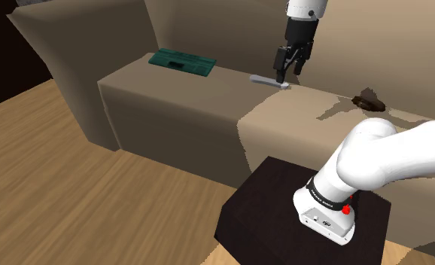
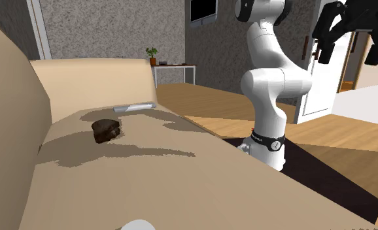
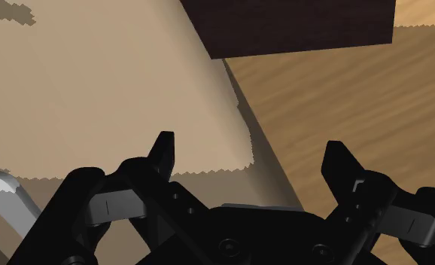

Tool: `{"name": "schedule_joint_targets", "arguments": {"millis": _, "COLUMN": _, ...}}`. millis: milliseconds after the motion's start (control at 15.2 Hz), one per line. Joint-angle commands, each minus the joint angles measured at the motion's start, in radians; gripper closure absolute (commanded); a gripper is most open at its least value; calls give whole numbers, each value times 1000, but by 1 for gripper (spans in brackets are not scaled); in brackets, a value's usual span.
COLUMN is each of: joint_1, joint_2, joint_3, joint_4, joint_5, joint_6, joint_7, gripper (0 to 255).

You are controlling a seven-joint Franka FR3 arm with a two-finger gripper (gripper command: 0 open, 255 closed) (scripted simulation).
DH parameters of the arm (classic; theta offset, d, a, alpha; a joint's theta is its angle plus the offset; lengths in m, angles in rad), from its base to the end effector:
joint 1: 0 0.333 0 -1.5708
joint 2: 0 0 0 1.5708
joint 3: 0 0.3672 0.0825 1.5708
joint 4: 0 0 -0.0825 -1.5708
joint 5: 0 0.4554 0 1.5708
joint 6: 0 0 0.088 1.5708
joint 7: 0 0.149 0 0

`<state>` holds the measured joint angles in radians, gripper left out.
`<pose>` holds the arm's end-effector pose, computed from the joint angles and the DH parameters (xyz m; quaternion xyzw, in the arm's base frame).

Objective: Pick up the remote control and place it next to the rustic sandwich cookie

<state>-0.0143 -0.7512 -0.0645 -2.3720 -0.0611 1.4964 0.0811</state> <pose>0.3359 -0.0401 0.5579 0.9955 -0.0701 -0.0626 0.0092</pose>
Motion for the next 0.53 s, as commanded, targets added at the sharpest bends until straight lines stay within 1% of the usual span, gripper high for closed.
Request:
{"name": "schedule_joint_targets", "arguments": {"millis": 0, "joint_1": 0, "joint_2": 0, "joint_3": 0, "joint_4": 0, "joint_5": 0, "joint_6": 0, "joint_7": 0, "gripper": 0}}
{"name": "schedule_joint_targets", "arguments": {"millis": 462, "joint_1": -23, "joint_2": 84, "joint_3": -162, "joint_4": -32, "joint_5": -109, "joint_6": 151, "joint_7": -229, "gripper": 0}}
